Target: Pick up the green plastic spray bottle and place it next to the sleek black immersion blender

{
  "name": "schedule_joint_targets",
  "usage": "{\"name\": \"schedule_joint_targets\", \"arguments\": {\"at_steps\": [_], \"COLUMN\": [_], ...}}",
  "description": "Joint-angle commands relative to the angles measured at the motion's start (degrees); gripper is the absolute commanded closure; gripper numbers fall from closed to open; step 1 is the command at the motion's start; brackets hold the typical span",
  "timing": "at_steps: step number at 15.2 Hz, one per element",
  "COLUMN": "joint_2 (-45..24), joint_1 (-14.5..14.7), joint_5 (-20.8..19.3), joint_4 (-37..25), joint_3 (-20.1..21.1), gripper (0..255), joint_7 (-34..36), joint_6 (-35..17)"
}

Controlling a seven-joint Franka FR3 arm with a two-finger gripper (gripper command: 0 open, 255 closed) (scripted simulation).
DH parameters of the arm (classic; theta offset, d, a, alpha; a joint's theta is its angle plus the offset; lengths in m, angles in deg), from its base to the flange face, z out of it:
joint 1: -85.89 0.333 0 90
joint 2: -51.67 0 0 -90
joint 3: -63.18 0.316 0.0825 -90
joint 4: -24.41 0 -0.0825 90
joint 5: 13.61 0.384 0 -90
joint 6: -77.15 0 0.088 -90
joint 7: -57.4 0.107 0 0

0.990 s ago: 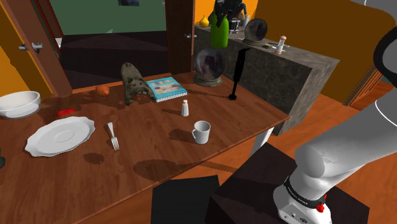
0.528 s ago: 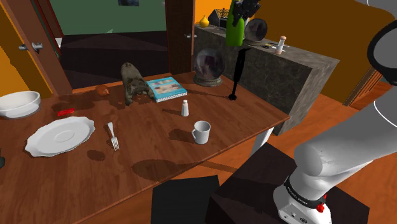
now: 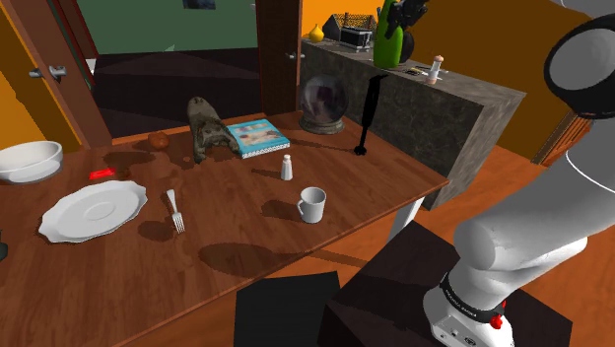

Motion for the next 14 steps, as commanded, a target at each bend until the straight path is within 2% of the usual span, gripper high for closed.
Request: {"name": "schedule_joint_targets", "arguments": {"at_steps": [1,8,14], "joint_2": [-1.05,-9.09,-19.6], "joint_1": [-0.93,-5.02,-10.05], "joint_5": [0.89,4.72,9.29], "joint_4": [-1.01,-10.88,-25.06], "joint_3": [-1.61,-7.02,-10.65], "gripper": [255,255,255], "joint_7": [-2.66,-11.59,-18.19], "joint_6": [0.34,3.95,9.59]}}
